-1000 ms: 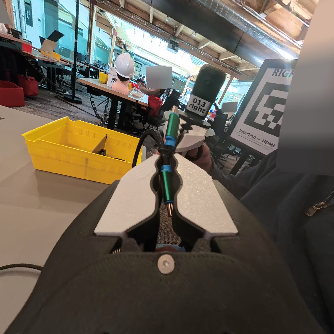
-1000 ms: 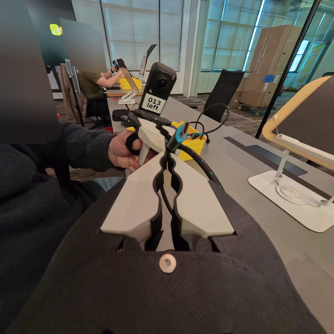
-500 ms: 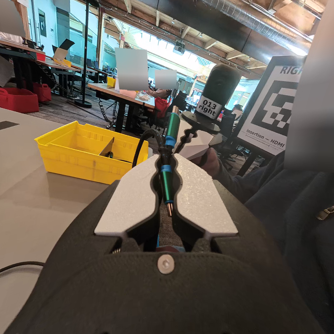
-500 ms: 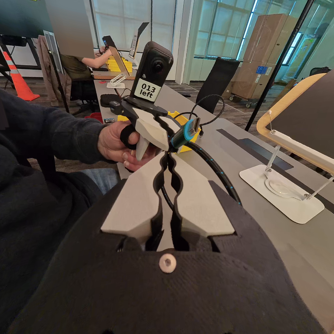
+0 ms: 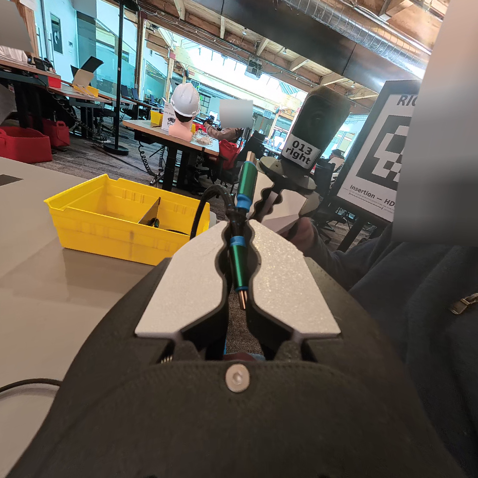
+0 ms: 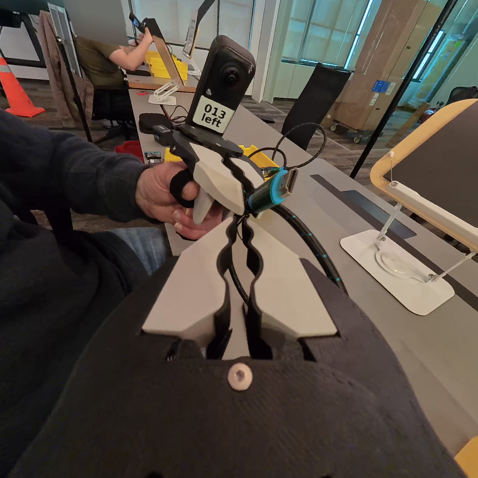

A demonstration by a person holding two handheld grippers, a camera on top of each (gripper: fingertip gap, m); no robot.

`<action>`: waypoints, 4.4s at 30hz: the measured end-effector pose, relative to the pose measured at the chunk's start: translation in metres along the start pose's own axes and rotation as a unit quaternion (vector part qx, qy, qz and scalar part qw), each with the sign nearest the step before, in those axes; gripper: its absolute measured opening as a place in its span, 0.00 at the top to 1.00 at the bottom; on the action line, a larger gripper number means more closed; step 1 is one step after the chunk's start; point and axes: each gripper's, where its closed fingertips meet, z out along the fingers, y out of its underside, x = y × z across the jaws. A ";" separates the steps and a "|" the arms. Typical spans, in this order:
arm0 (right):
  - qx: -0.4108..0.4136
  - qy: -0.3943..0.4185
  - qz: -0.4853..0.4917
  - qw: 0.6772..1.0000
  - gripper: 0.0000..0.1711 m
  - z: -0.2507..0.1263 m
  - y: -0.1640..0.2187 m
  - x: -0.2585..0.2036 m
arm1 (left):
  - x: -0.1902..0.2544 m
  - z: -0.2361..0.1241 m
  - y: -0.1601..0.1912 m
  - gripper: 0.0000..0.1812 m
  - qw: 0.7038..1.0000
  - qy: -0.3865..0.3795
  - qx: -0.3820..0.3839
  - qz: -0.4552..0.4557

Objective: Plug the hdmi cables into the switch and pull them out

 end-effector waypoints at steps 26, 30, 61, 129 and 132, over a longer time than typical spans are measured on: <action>-0.026 0.059 -0.091 0.994 1.00 -0.021 -0.013 0.007 | 0.000 -0.003 -0.003 0.96 0.999 -0.026 -0.011 0.042; -0.029 0.051 -0.076 0.995 1.00 -0.020 -0.006 0.013 | -0.003 -0.005 -0.004 0.96 0.998 -0.038 -0.018 0.051; 0.002 0.047 -0.051 0.998 0.94 -0.010 -0.009 0.006 | -0.008 -0.005 -0.004 0.96 0.997 -0.060 -0.018 0.050; 0.084 0.007 0.068 0.994 1.00 0.016 0.000 0.023 | -0.027 -0.012 -0.008 0.96 0.995 -0.087 0.023 -0.031; 0.106 -0.010 0.100 0.989 1.00 0.012 -0.002 0.024 | -0.028 -0.012 -0.008 0.96 0.996 -0.085 0.024 -0.033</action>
